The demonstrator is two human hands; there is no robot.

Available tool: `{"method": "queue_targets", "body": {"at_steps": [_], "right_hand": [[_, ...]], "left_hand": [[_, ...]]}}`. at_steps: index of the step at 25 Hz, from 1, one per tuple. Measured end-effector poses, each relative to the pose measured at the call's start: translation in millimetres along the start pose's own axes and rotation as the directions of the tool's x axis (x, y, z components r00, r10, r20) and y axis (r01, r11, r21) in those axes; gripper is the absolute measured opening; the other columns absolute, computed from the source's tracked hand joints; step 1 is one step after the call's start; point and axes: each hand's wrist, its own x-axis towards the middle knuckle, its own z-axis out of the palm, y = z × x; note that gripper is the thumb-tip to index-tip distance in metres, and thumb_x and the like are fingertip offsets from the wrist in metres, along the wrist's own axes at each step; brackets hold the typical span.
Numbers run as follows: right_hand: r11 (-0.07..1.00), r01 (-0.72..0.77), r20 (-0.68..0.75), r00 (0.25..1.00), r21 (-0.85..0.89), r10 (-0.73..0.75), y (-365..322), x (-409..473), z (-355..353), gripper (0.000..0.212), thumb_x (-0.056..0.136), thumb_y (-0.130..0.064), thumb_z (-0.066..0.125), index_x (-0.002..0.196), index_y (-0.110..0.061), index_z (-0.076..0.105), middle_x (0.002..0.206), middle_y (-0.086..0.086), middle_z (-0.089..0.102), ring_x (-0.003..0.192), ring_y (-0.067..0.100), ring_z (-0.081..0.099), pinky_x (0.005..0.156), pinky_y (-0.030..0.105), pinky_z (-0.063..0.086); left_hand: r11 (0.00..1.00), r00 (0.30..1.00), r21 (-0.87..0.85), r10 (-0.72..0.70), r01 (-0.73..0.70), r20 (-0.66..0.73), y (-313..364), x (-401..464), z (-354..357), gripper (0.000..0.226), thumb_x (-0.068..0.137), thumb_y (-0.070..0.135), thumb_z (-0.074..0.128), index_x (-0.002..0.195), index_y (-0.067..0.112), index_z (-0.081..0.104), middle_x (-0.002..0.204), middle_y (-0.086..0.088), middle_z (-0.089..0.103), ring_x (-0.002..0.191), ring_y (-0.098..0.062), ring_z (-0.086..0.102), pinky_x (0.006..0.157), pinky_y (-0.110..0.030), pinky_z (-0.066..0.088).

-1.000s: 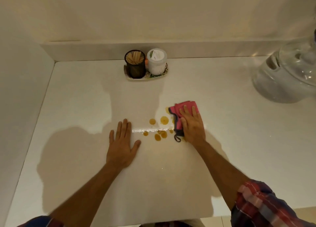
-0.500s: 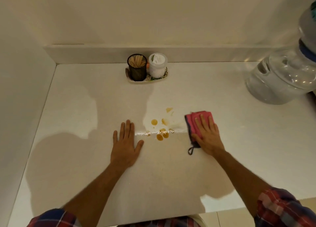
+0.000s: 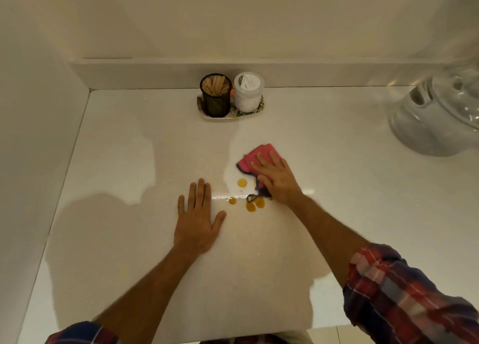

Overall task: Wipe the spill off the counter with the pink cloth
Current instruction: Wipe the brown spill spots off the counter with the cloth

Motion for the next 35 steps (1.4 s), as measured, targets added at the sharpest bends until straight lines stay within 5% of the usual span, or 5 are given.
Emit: {"method": "queue_targets", "body": {"at_steps": [3,11,18,25,35], "right_hand": [[0.987,0.083,-0.012,0.997,0.134,-0.083,-3.9,-41.7,5.6,0.044,0.106,-0.022,0.045,0.150,-0.024,0.043,0.163,0.000,0.030,0.155,0.026,0.007,0.123,0.046,0.004],[0.771,-0.264,-0.060,0.930,0.580,0.363,-45.8,-88.6,22.7,0.043,0.109,-0.021,0.036,0.141,-0.049,0.027,0.161,-0.020,0.017,0.153,0.028,0.012,0.125,0.049,0.013],[0.989,-0.141,-0.007,0.990,-0.039,0.141,-100.2,-22.2,60.4,0.061,0.105,-0.045,0.033,0.159,-0.030,0.011,0.169,0.006,0.002,0.153,0.042,-0.008,0.122,0.058,-0.001],[0.964,0.139,0.050,0.990,-0.228,-0.130,-91.2,-64.8,62.4,0.064,0.101,-0.050,0.034,0.159,-0.032,0.015,0.168,0.010,0.014,0.153,0.043,0.000,0.121,0.061,0.004],[0.937,-0.247,-0.034,0.969,-0.248,0.246,28.3,-110.9,7.8,0.068,0.096,-0.054,0.032,0.159,-0.036,0.014,0.168,0.006,0.013,0.153,0.040,0.009,0.117,0.062,0.023]], "left_hand": [[1.000,1.000,0.009,-0.005,0.005,0.017,-0.1,-1.3,-3.0,0.081,0.097,0.064,0.014,0.157,0.017,-0.010,0.168,-0.003,-0.014,0.154,-0.020,-0.013,0.124,-0.050,0.002],[1.000,0.999,-0.001,-0.016,0.016,0.040,3.3,-1.3,-10.1,0.072,0.099,0.051,0.015,0.158,0.014,-0.006,0.168,-0.006,-0.010,0.154,-0.024,-0.009,0.123,-0.054,0.006],[1.000,1.000,0.003,-0.012,0.012,0.023,1.6,1.5,-1.0,0.068,0.100,0.042,0.021,0.158,0.015,-0.005,0.168,-0.008,-0.004,0.154,-0.026,-0.004,0.123,-0.055,0.005],[1.000,0.999,-0.020,0.015,-0.014,0.028,2.0,-1.2,-8.5,0.068,0.098,0.035,0.019,0.158,0.013,-0.003,0.168,-0.009,-0.003,0.154,-0.025,-0.005,0.123,-0.055,0.005],[0.999,0.999,-0.044,-0.013,0.015,0.044,5.3,-1.0,-13.2,0.073,0.093,0.032,0.024,0.157,0.007,0.000,0.168,-0.010,-0.002,0.155,-0.027,-0.003,0.123,-0.056,0.008]]}}
